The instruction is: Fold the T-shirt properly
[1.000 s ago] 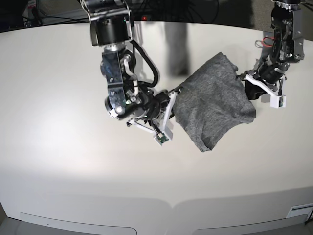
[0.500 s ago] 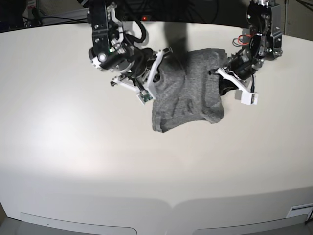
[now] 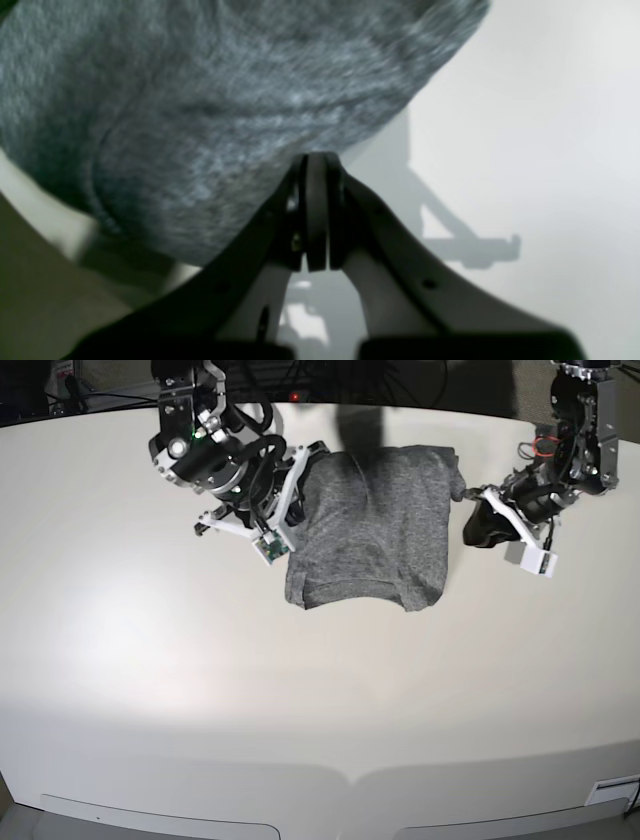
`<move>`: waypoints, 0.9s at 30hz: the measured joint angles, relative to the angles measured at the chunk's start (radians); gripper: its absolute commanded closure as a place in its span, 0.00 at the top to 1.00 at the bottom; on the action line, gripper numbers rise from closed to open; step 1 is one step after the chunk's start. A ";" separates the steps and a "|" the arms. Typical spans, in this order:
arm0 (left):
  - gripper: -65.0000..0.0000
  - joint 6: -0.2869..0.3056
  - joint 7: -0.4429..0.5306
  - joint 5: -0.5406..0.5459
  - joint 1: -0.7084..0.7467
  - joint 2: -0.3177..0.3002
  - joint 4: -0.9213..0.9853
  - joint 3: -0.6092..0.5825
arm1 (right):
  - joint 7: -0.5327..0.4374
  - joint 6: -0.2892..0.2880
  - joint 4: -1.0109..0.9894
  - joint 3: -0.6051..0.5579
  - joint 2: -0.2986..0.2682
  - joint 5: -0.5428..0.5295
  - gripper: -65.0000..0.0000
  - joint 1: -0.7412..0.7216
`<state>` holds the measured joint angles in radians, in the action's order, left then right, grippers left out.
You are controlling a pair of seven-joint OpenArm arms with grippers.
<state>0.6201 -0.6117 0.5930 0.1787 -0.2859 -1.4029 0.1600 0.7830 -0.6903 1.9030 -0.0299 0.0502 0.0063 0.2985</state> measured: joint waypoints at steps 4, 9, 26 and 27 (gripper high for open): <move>0.12 -0.003 -0.002 0.082 0.030 -0.087 -0.039 -0.002 | 0.000 0.000 0.002 0.063 0.000 0.002 0.00 -0.024; 0.00 -0.003 0.032 0.152 0.101 -0.158 -0.131 -0.002 | 0.003 0.000 0.043 0.185 0.000 -0.043 0.00 -0.026; 0.00 -0.161 0.031 0.155 0.459 -0.174 -0.396 0.183 | 0.143 -0.003 0.207 0.429 0.003 -0.278 0.00 0.211; 0.00 -0.161 0.035 0.150 0.487 -0.164 -0.405 0.208 | 0.159 -0.003 0.216 0.438 0.003 -0.297 0.00 0.230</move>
<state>0.4591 -0.5766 0.7433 0.6655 -0.4503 -1.8076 0.3679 0.9417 -0.6933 2.1185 0.4080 0.0528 -0.2909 0.5285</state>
